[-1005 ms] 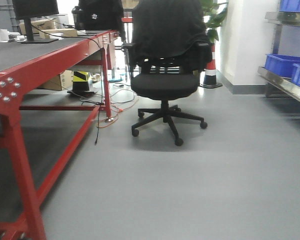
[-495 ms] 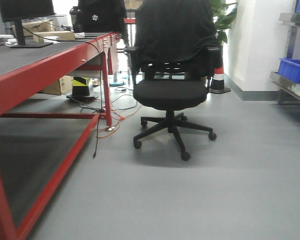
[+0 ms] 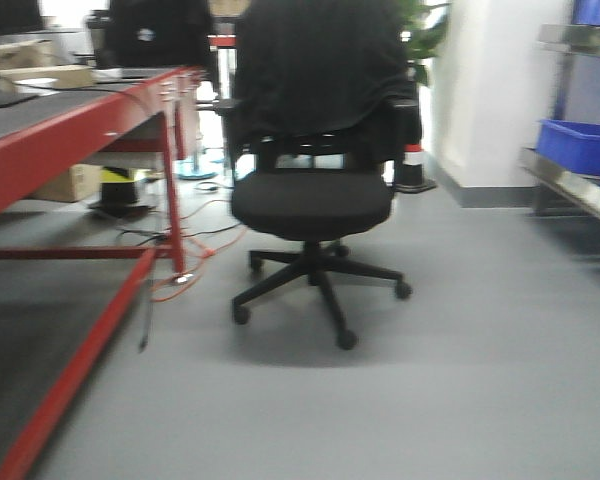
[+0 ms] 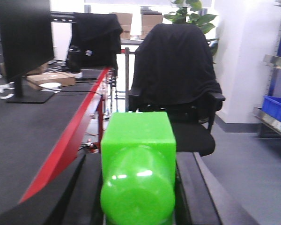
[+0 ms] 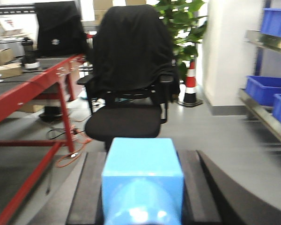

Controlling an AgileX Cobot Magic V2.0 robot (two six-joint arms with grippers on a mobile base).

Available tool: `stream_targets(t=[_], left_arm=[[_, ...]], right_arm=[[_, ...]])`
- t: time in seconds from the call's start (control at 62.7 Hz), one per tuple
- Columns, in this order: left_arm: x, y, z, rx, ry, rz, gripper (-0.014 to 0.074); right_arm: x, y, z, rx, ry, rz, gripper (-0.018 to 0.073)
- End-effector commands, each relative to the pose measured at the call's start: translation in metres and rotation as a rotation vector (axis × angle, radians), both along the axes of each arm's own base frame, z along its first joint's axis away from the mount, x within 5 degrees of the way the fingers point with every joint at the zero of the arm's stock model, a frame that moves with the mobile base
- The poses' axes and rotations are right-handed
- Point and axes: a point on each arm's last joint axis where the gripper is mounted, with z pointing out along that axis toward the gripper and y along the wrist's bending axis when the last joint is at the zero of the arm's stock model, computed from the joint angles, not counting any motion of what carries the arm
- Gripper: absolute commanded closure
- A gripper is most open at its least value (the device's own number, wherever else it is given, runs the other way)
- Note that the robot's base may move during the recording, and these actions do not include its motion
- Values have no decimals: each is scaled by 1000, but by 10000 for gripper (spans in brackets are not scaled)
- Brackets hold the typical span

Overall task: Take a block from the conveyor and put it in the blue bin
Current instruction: 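Drive past the red table toward the shelf of blue bins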

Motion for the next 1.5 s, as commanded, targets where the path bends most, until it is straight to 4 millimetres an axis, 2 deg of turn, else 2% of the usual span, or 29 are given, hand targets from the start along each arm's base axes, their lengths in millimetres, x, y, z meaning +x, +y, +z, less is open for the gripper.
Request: stream_targets(t=[0.0,1.484], left_arm=[[-1,0,2,-11,-21,-7,708],[-1,0,2,-11,-21,-7,708]], right_arm=[[-1,-1,4,1,-33,-8,721],[-1,-1,4,1,-37,-8,721]])
